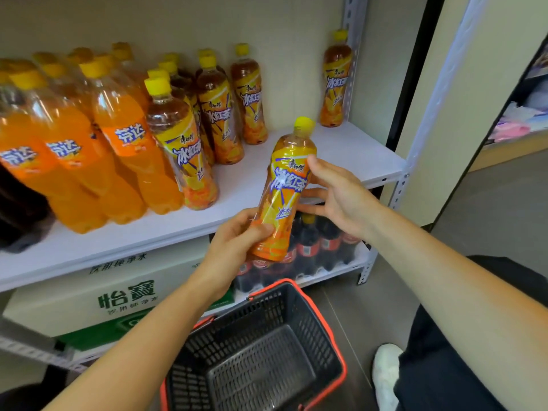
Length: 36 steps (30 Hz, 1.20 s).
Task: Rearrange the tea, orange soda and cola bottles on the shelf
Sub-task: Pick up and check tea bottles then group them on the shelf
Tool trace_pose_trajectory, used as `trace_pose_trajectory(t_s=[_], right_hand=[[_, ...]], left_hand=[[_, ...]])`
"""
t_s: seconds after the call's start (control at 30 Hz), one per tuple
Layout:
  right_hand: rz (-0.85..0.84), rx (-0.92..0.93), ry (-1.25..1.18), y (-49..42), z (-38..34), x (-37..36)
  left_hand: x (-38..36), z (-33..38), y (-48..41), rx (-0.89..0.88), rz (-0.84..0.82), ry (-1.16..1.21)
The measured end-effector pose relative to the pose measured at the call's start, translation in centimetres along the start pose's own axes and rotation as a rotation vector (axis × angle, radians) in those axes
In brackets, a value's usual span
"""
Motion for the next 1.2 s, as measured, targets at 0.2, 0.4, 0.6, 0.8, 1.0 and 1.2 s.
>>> trace_pose_trajectory(t_s=[0.2,0.4,0.6,0.8,1.0,1.2], right_hand=[[-0.008,0.013,-0.087,0.6,0.0,0.1],[-0.044,0.013,-0.182,0.9,0.0,-0.2],[-0.094,0.066,-0.043,1.5,0.3,-1.9],[-0.087,0.098,0.15,1.6,0.6,-1.8],[-0.041,0.166,0.4,1.5,1.2,-1.6],[0.001,0.268,0.767,2.4,0.9,-3.0]], left_hand=[[0.1,1.1,0.2,-0.118,0.001,-0.288],[-1.5,0.1,0.3,-0.022,-0.123,-0.146],[-1.5,0.2,0.8,-0.089,-0.074,-0.278],[-0.1,1.8,0.6,-0.036,-0.089,-0.246],[2.5,6.0,0.0,-0.223,0.02,-0.184],[1.7,7.2,0.4,-0.341,-0.09,-0.303]])
Point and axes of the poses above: each hand's wrist, its own y-axis away from the middle knuckle, its own x-axis out of the back of the hand, z = x × y, the point moved 10 cm from there along -y, towards the middle knuckle, and after that the axes turned 14 degrees about -x, right-handed, at the moved point
